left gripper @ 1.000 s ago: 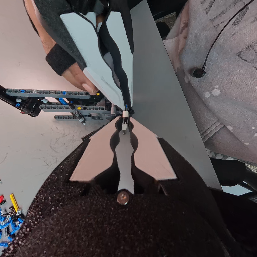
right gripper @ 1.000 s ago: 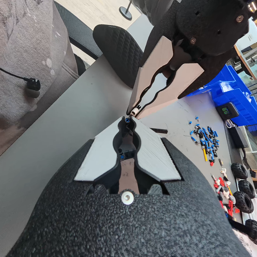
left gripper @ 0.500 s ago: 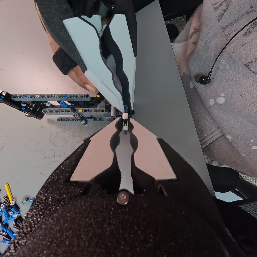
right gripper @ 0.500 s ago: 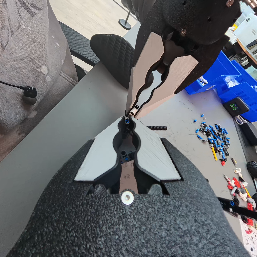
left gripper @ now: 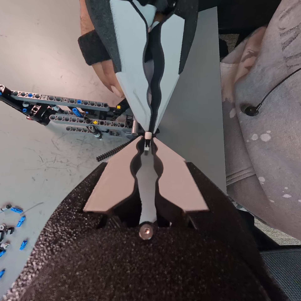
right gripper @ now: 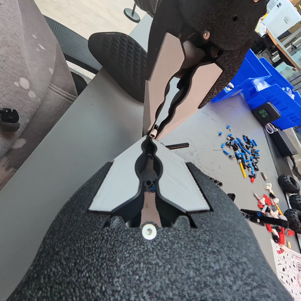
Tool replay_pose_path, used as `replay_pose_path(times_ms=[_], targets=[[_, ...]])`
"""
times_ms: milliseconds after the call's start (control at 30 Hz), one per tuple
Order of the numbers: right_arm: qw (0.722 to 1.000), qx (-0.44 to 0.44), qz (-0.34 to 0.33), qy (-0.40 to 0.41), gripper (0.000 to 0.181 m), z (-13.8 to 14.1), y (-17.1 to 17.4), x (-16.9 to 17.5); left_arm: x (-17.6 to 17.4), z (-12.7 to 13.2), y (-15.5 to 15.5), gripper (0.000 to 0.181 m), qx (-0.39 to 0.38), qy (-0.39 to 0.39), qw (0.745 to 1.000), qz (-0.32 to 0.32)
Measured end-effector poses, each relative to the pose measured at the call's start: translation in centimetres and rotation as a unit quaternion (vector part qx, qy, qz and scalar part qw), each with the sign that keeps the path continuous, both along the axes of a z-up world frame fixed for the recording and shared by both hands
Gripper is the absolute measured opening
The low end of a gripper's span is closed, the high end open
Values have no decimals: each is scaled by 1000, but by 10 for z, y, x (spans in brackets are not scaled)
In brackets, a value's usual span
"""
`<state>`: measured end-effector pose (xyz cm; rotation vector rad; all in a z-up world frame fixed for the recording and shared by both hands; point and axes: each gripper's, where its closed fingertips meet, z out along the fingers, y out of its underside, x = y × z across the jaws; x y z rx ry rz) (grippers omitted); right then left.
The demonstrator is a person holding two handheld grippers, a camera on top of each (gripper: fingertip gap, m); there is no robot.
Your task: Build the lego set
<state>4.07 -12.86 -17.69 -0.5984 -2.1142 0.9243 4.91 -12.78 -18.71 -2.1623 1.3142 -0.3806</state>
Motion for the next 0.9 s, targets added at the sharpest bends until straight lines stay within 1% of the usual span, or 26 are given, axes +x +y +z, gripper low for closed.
replay_pose_path(times_ms=[67,133,200,267,333,433,567,633,800,833,900], targets=[[1000,6,-4,-2,1,0,2,1,-1,0,1,8,10,6,1000,3],[1000,18,-6,-5,2,1,3,3,0,0,2,8,14,-4,1000,9],[1000,8,-8,-13,9,4,6,7,1,-1,2,8,18,-5,1000,8],[1000,13,-8,-19,11,3,8,11,1,0,3,9,19,-8,1000,11],[999,29,-7,-17,10,-2,8,12,2,0,3,9,19,-11,1000,10],[999,43,-11,-5,8,-2,9,10,2,0,4,8,20,-11,1000,11],[997,81,-12,2,6,-3,8,10,2,0,2,8,26,5,1000,0],[997,74,-16,-2,5,-3,7,9,3,-1,0,8,36,15,999,-17],[998,55,-14,-5,4,-4,5,9,4,-1,1,8,31,29,999,-13],[999,47,-5,-5,0,-5,0,9,6,-1,1,7,29,32,999,-10],[998,56,-12,-1,0,-8,0,7,7,-2,2,8,24,50,998,-4]])
